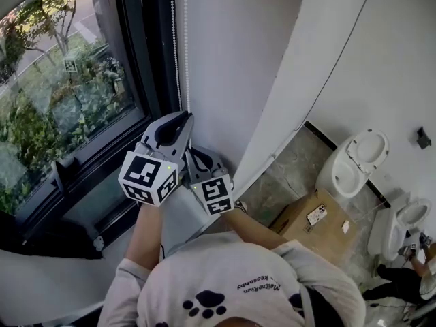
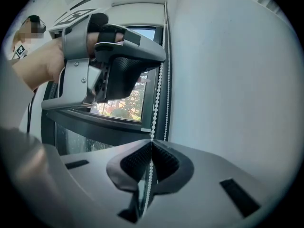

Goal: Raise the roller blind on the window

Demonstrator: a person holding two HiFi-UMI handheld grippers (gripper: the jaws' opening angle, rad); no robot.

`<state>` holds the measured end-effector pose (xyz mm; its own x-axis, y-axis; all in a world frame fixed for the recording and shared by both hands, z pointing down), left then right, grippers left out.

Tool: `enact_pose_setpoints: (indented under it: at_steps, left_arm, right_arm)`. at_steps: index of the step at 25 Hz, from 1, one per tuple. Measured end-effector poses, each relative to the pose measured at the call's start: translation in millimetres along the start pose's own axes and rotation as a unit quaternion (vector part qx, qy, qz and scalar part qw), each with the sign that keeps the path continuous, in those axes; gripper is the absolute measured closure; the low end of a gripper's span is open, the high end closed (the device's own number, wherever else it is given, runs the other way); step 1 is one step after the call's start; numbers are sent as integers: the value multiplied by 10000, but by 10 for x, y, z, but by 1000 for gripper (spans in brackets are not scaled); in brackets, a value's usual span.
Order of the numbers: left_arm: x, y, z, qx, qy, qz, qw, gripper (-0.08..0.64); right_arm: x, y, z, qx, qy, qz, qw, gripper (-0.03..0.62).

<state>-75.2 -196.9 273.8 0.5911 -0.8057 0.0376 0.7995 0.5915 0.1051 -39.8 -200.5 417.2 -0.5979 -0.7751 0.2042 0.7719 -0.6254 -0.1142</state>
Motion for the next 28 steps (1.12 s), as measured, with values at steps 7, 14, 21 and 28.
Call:
enact_pose_setpoints:
  at_steps: [7, 14, 21, 28]
  left_arm:
    - [27, -29, 4, 53, -154, 89, 9998, 448]
    - [11, -124, 0, -112, -71, -53, 9999, 436]
    - [46, -39, 13, -136, -143, 170, 9997, 539]
    - [19, -63, 39, -139, -91, 196, 9997, 551]
  right_arm:
    - [34, 10, -6, -13, -1, 9, 10000, 581]
    - [37, 8, -9, -11, -6, 11, 10000, 581]
    - [31, -1, -12, -21, 2, 7, 10000, 581]
    - [44, -9, 0, -63, 24, 26, 10000, 581]
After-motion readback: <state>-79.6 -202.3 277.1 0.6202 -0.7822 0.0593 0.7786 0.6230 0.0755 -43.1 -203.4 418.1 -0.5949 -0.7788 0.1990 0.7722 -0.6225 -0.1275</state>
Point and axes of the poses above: the fingertips, and each gripper's own axes: x forward along the fingers, y to its right, z out of its underside, the point moved 4 cm from there along -x, backward along the fingers, and after that the axes turned 8 degrees about -y, right-handed, at the moved point
